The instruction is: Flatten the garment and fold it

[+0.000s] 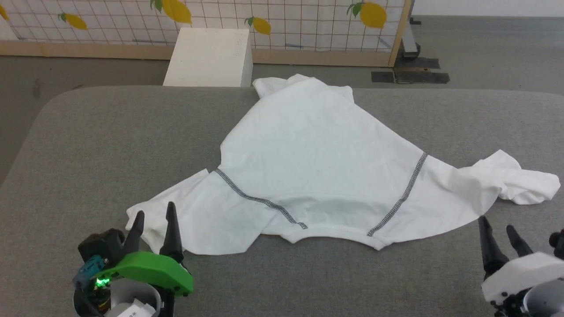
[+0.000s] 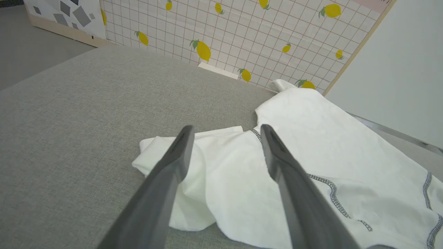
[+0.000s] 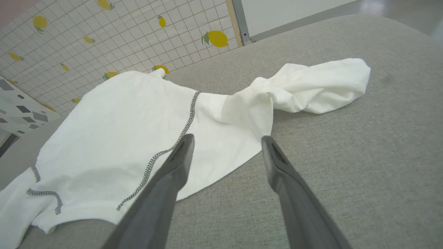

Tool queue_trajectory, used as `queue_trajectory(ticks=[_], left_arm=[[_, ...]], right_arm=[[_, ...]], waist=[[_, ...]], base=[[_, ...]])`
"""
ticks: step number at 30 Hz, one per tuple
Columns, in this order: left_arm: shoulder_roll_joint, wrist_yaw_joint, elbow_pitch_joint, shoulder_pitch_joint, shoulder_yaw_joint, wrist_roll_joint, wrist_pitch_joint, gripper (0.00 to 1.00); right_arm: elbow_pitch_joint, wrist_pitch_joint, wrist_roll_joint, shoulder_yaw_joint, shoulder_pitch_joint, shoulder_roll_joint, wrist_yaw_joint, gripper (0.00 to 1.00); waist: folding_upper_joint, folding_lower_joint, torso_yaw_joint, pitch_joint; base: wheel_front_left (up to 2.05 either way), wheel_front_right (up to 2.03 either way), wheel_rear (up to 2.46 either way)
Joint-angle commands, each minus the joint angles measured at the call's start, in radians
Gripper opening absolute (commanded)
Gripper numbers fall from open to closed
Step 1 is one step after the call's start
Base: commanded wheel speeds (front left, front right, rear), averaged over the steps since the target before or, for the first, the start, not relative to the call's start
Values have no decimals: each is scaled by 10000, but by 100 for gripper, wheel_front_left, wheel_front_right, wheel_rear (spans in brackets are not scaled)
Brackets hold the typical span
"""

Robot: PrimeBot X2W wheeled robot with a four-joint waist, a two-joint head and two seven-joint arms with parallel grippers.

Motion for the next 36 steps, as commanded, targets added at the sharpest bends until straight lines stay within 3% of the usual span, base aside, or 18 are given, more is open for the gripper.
queue_trajectory(ticks=[1, 5, 8, 11, 15, 17, 27, 29, 30, 36], left_arm=[[-71, 50, 11, 203, -75, -38, 95, 100], [-342, 21, 6, 373, -293, -330, 473, 100], [-676, 212, 225, 444, -511, -933, 1630, 100], [-831, 788, 460, 380, -768, -1299, 3111, 100], [-754, 1600, 934, 54, -711, -1260, 4074, 100], [-672, 1771, 1237, -158, -649, -1233, 4254, 100], [-593, 1196, 2269, -1105, -501, -1339, 3632, 100], [-586, 1051, 2382, -1176, -507, -1329, 3417, 19], [-586, 978, 2413, -1179, -503, -1328, 3293, 0], [-528, 455, 2176, -1013, -616, -1209, 2470, 0]], right_arm=[[48, -183, 214, 53, 262, 20, -15, 100], [109, -439, 566, 282, 679, 23, -15, 100], [8, -492, 509, 301, 665, 24, -15, 100], [-116, -467, 447, 329, 507, 24, -15, 100], [-228, -472, 436, 419, 291, 25, -15, 100], [-230, -487, 464, 539, 222, 25, -15, 100], [-93, -646, 472, 691, 68, 25, -15, 100], [-94, -636, 418, 691, 36, 25, -15, 100], [-95, -620, 393, 689, 24, 25, -15, 100], [76, 282, 117, 280, -180, 25, -15, 100]], waist=[[0, 1, -56, -132], [0, 1, -184, -169], [0, 1, -250, -90], [0, 1, -315, 42], [0, 1, -409, 280], [0, 1, -484, 397], [0, 1, -639, 869], [0, 1, -658, 899], [0, 1, -664, 904], [0, 1, -633, 961]], base=[[0, 0, 0], [0, 0, 0], [0, 0, 0], [0, 0, 0], [0, 0, 0], [0, 0, 0], [0, 0, 0], [0, 0, 0], [0, 0, 0], [0, 0, 0]])
